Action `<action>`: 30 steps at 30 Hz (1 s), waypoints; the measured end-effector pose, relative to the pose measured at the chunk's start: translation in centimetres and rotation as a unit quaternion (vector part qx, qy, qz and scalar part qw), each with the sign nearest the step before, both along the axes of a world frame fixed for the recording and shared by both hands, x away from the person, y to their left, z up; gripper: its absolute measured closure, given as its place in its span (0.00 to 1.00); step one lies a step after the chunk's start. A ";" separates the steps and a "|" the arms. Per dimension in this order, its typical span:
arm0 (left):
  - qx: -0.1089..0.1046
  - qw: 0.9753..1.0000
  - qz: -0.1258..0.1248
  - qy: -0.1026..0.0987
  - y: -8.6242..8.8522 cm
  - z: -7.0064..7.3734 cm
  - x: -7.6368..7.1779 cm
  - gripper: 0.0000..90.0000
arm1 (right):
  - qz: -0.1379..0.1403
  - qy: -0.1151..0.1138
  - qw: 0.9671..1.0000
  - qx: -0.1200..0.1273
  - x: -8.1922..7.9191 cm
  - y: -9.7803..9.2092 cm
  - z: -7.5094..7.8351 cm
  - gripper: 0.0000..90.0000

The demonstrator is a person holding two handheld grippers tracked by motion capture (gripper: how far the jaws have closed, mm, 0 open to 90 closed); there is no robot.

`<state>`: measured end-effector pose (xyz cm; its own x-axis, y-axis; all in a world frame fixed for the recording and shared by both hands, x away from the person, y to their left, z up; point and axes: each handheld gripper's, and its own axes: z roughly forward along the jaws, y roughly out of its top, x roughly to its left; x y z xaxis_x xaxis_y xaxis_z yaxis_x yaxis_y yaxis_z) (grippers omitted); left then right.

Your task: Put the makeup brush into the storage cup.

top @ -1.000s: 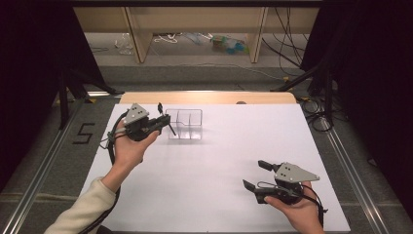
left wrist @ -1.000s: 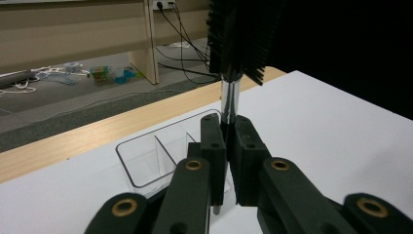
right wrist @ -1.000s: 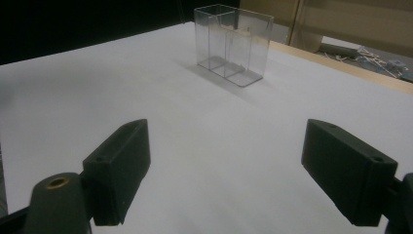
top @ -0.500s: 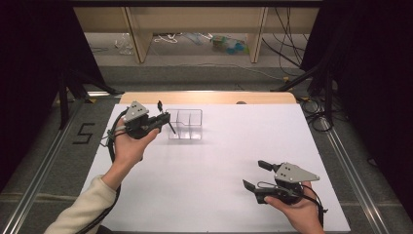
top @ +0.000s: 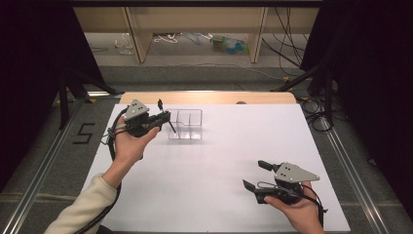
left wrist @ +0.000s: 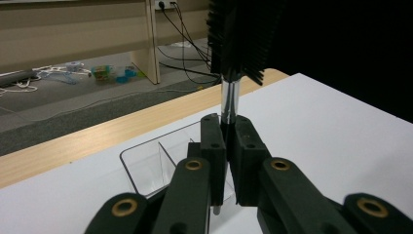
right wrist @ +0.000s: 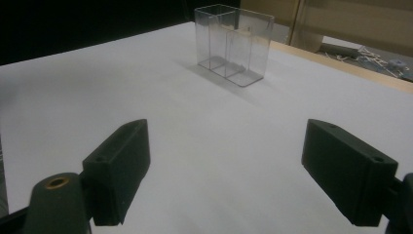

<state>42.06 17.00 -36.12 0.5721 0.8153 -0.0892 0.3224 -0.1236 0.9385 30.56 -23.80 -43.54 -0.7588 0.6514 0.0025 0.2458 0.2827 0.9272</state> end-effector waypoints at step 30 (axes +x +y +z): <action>-0.004 1.000 0.004 -0.006 0.0 0.8 0.7 0.94 | 0.000 0.000 1.000 -0.002 0.0 0.0 0.0 0.21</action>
<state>42.74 17.01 -35.33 0.5666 0.8193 -0.0882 0.3118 -0.1140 0.9433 30.57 -23.80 -43.59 -0.7588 0.6513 -0.0004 0.2461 0.2873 0.9257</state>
